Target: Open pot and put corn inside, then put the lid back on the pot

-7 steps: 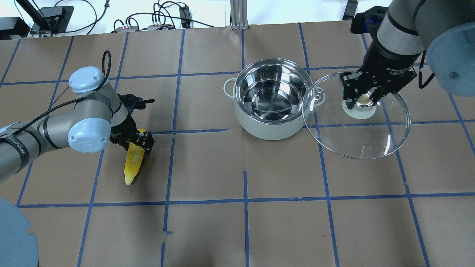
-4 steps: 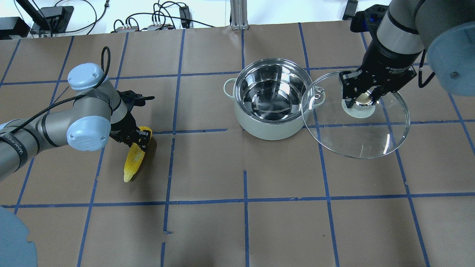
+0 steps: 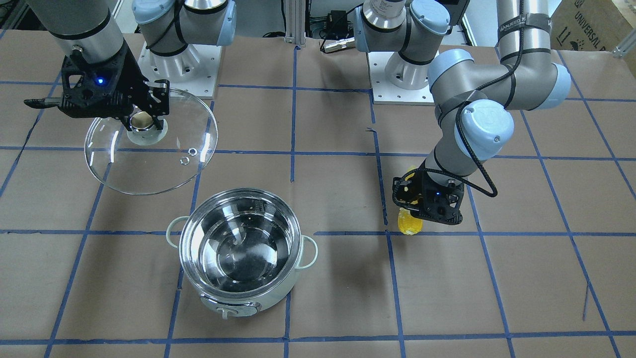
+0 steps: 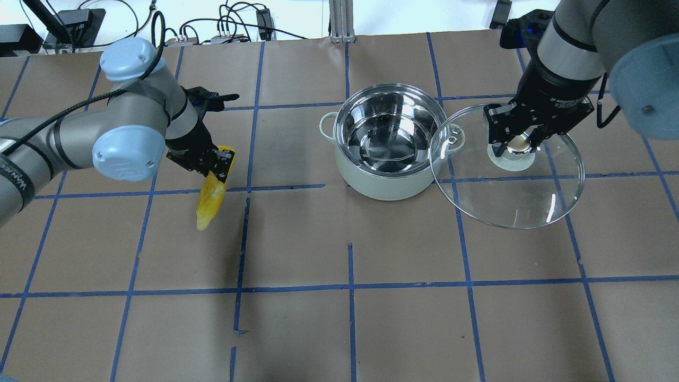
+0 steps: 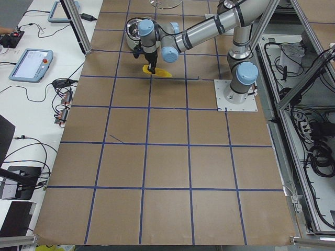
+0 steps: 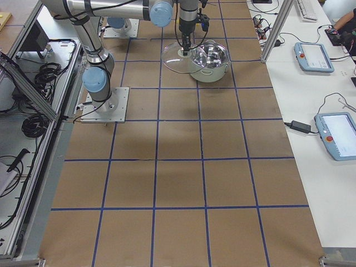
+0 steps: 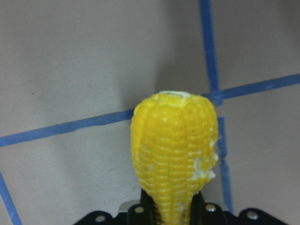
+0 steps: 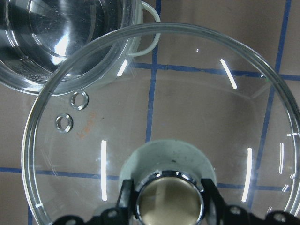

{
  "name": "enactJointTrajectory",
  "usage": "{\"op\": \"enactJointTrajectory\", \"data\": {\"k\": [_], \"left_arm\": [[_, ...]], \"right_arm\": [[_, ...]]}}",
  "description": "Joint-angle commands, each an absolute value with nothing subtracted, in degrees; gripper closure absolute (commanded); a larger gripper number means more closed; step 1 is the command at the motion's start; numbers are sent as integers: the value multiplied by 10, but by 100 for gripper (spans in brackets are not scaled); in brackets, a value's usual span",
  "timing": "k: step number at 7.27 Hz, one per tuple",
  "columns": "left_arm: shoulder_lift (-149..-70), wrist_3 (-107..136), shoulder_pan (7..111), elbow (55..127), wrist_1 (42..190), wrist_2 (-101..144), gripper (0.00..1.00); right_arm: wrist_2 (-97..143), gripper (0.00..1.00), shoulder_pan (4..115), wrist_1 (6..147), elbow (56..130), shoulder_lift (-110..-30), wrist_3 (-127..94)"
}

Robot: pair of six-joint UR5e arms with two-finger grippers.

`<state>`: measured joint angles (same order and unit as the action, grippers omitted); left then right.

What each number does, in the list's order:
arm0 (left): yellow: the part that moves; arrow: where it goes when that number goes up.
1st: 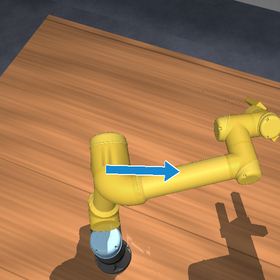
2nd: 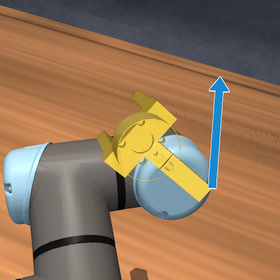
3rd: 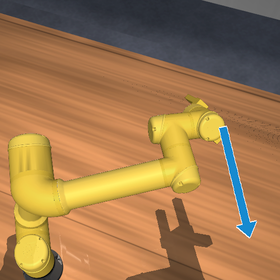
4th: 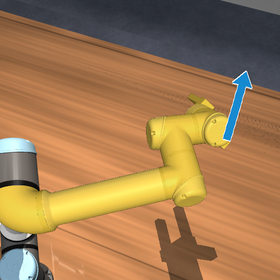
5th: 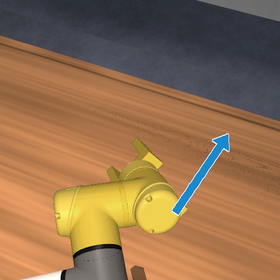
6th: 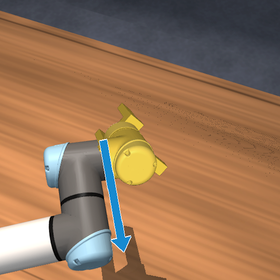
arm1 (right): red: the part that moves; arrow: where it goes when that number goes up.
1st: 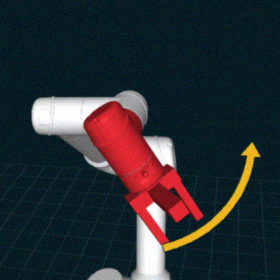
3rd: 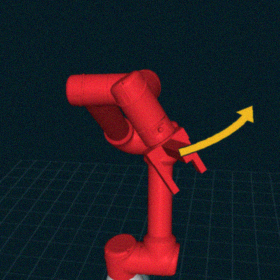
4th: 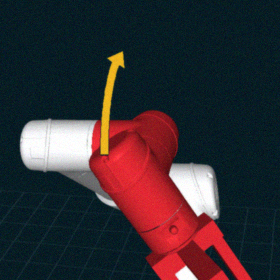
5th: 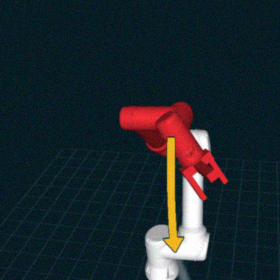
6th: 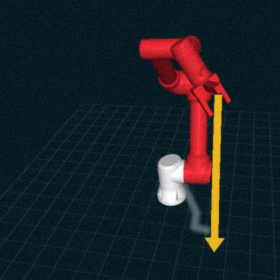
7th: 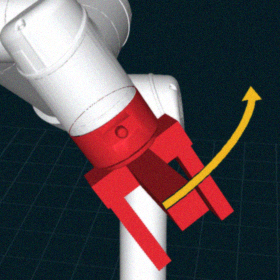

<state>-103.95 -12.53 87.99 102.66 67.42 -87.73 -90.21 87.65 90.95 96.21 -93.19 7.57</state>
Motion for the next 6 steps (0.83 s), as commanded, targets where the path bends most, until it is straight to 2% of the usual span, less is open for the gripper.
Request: {"op": "enactJointTrajectory", "data": {"k": [1,3,6], "left_arm": [[-1053,-18,947,938,718,-836,89],[-1077,77,1010,873,725,-799,89],[-1157,181,1089,751,740,-801,89]], "right_arm": [[-903,52,877,910,959,-932,76],[-902,52,876,910,965,-932,77],[-903,52,876,910,964,-932,77]]}}
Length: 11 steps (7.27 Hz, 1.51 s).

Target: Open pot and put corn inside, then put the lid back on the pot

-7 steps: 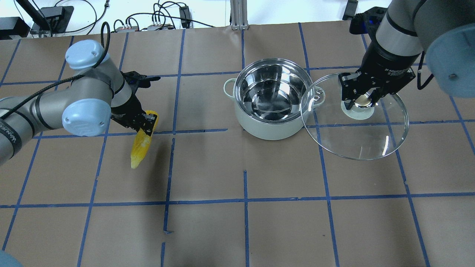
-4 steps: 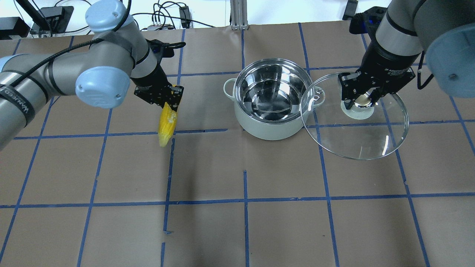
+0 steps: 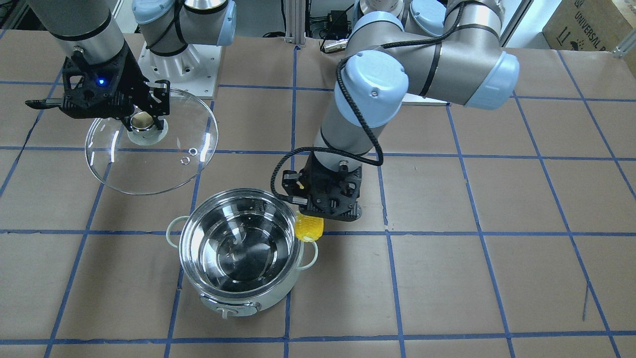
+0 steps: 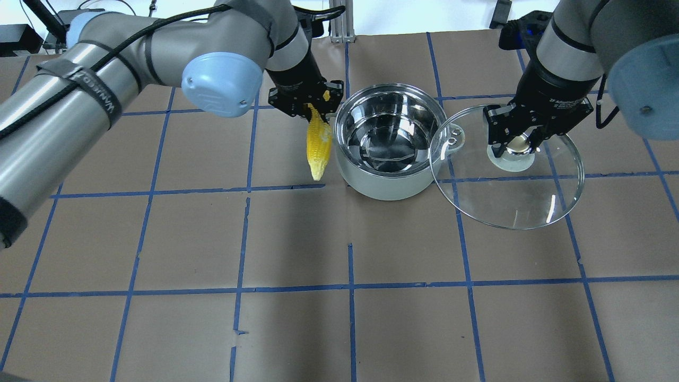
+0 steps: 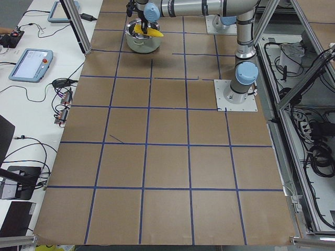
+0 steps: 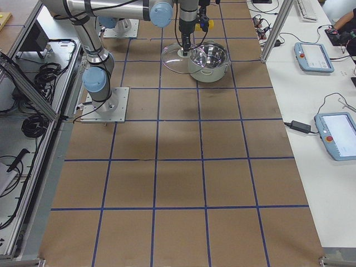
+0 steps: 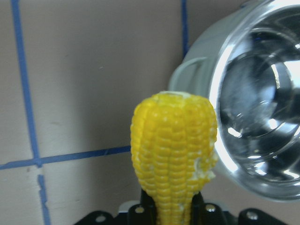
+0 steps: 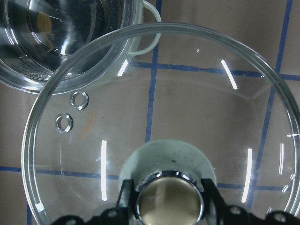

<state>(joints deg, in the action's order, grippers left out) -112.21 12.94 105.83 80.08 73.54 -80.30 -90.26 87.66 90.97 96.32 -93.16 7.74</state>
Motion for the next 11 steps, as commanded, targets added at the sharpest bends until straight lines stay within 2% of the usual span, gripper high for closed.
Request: {"op": "enactJointTrajectory", "data": {"k": [1,3,4,5,6,7,11], "left_arm": [[-1188,187,1104,715,739,-802,89],[-1250,198,1122,672,730,-809,89],[-1260,199,1127,673,717,-810,88],[-1272,193,1127,670,713,-809,84],[-1280,197,1127,673,676,-813,36],[-1284,197,1128,678,667,-814,0],[-1254,188,1109,682,680,-815,0]], "right_arm": [[-904,52,876,910,964,-932,77],[-903,52,877,910,963,-932,76],[-904,52,877,918,955,-927,80],[-902,52,877,934,962,-928,76],[-903,52,876,926,967,-929,78],[-907,52,876,930,966,-930,76],[-904,52,876,934,965,-932,74]]}}
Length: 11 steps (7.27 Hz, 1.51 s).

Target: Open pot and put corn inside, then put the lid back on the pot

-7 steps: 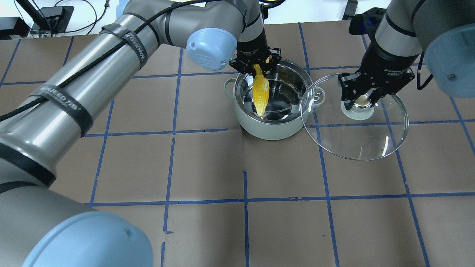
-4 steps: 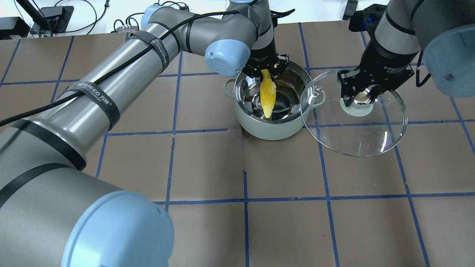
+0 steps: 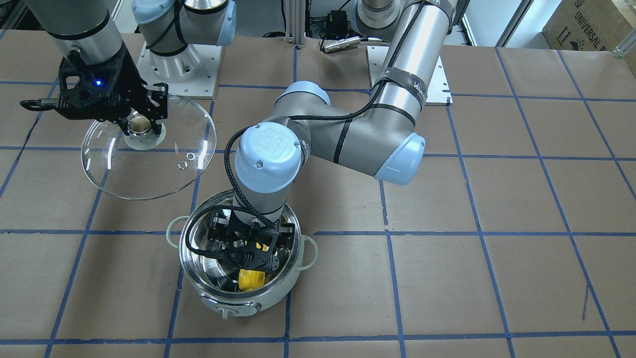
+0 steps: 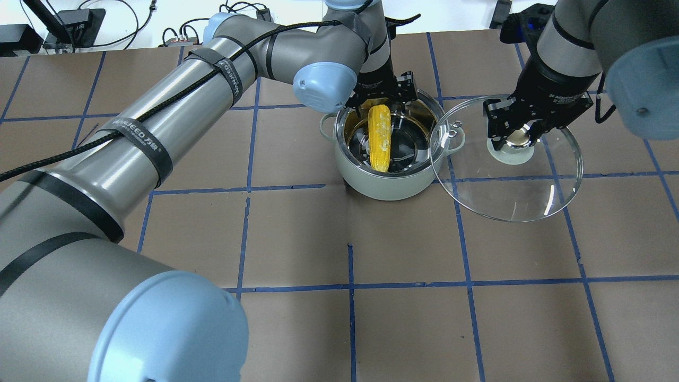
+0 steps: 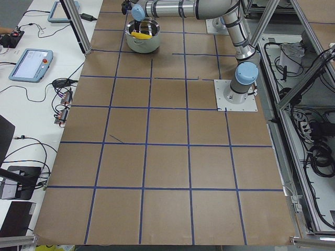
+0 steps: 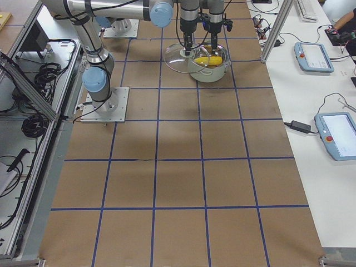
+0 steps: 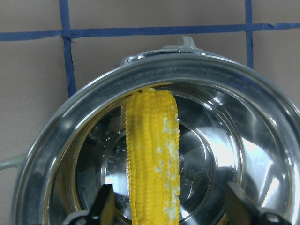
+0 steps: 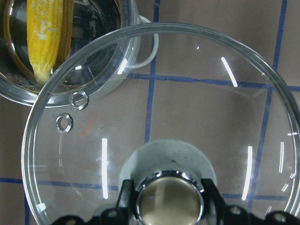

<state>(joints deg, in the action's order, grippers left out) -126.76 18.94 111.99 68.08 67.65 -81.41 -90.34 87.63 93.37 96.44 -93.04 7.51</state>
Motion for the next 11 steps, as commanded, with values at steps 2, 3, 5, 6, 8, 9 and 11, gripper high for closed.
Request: {"op": "enactJointTrajectory", "data": {"k": [2,3,5,6,8,9,11], "left_arm": [[-1183,105,1065,735,718,-834,0],[-1133,52,1036,798,716,-845,0],[-1031,19,992,878,736,-857,0],[-998,7,983,875,786,-889,0],[-923,-23,926,868,861,-892,0],[-906,-24,910,858,887,-891,0],[-897,-59,899,860,904,-891,0]], "right_arm": [[-903,52,876,935,964,-932,73],[-898,51,880,936,955,-928,71],[-871,51,918,940,924,-891,46],[-871,52,945,957,898,-854,22],[-874,52,999,981,841,-776,-30],[-881,52,1014,988,818,-752,-39],[-883,52,1016,1019,792,-703,-39]]}}
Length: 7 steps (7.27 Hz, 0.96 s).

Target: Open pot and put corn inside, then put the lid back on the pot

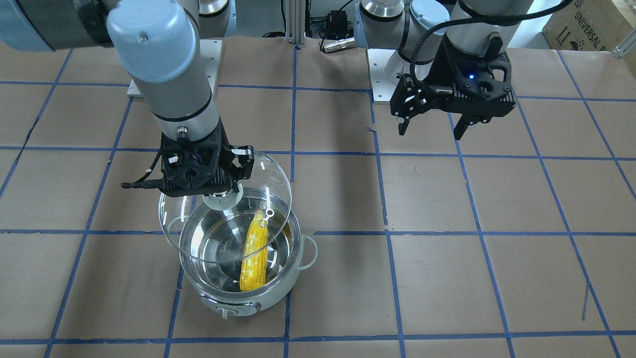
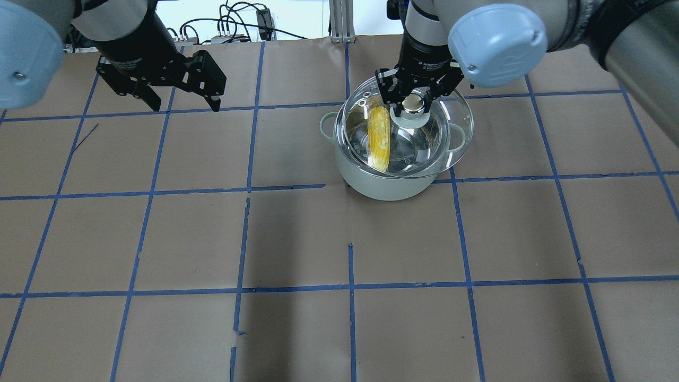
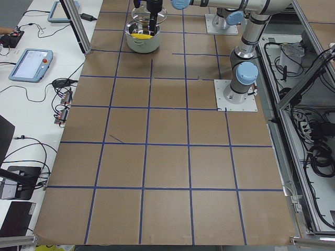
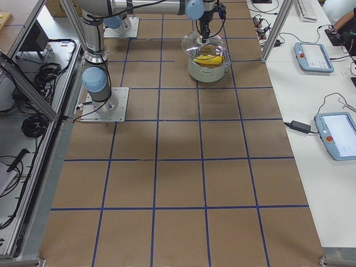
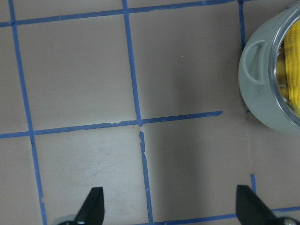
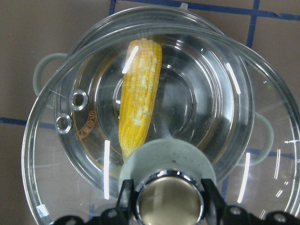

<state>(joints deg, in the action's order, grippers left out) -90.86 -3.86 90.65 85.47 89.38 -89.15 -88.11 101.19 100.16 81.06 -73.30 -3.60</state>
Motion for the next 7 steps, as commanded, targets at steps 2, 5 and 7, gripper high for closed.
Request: {"op": "enactJointTrajectory", "data": {"k": [2,5,7], "left_arm": [[-899,-110,896,864,901,-893,0],[-908,-96,894,859,909,-931,0],[-909,-94,895,864,904,-928,0]], "right_arm": [[-879,52,1017,1026,785,-681,-38],[-879,52,1016,1043,786,-657,-33],[-874,52,1016,1043,792,-654,-38]]}}
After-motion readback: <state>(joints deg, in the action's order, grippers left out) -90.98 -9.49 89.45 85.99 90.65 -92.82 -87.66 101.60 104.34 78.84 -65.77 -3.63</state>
